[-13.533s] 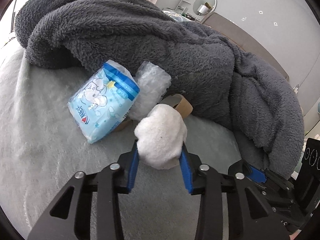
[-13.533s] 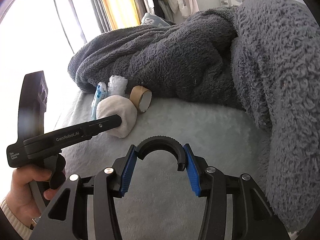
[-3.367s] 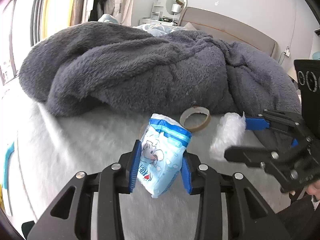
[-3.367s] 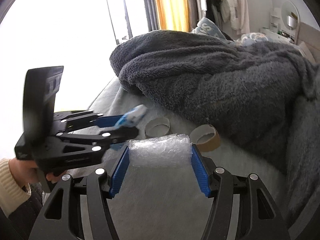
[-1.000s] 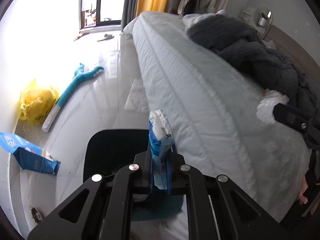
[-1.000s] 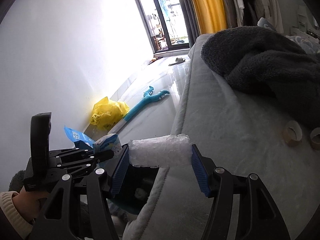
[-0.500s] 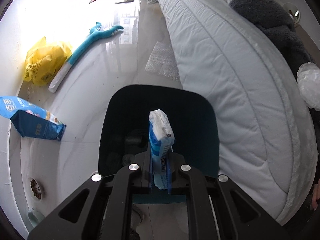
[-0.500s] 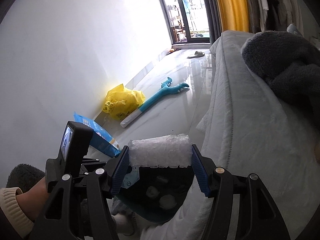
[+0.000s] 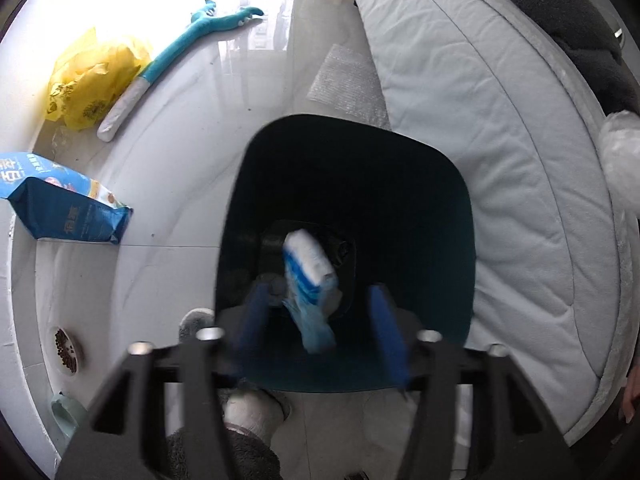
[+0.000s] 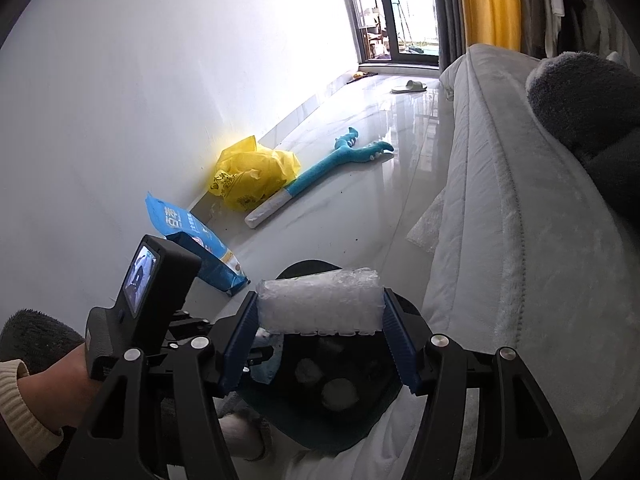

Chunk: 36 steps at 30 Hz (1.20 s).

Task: Collect trash
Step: 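Open the left tool to drop the diaper pack while the right tool holds the bubble wrap, then open the right tool to drop the bubble wrap into the wastebasket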

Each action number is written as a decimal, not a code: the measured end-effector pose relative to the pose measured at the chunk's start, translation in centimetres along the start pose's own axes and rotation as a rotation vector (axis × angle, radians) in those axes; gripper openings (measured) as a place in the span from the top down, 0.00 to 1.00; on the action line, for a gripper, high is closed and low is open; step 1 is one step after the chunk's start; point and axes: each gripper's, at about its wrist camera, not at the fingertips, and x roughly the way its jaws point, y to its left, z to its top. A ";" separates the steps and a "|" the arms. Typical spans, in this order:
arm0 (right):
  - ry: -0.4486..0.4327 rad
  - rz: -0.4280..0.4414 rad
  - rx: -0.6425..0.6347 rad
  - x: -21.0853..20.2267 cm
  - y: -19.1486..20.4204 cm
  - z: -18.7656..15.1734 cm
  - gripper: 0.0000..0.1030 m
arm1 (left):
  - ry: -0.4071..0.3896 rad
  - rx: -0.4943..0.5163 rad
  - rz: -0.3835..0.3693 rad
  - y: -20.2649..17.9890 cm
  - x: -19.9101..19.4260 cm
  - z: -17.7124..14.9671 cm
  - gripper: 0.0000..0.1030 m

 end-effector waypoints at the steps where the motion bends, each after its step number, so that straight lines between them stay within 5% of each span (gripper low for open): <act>1: 0.008 0.003 0.004 0.4 0.0 0.0 0.40 | -0.004 0.005 0.011 0.2 -0.2 0.0 0.38; 13: 0.120 -0.003 0.010 5.1 1.5 -0.8 0.40 | -0.157 0.023 0.048 2.6 -3.9 0.1 0.21; 36: 0.301 -0.054 0.046 11.2 1.7 -2.8 0.38 | -0.547 0.090 0.015 1.6 -13.0 0.1 0.15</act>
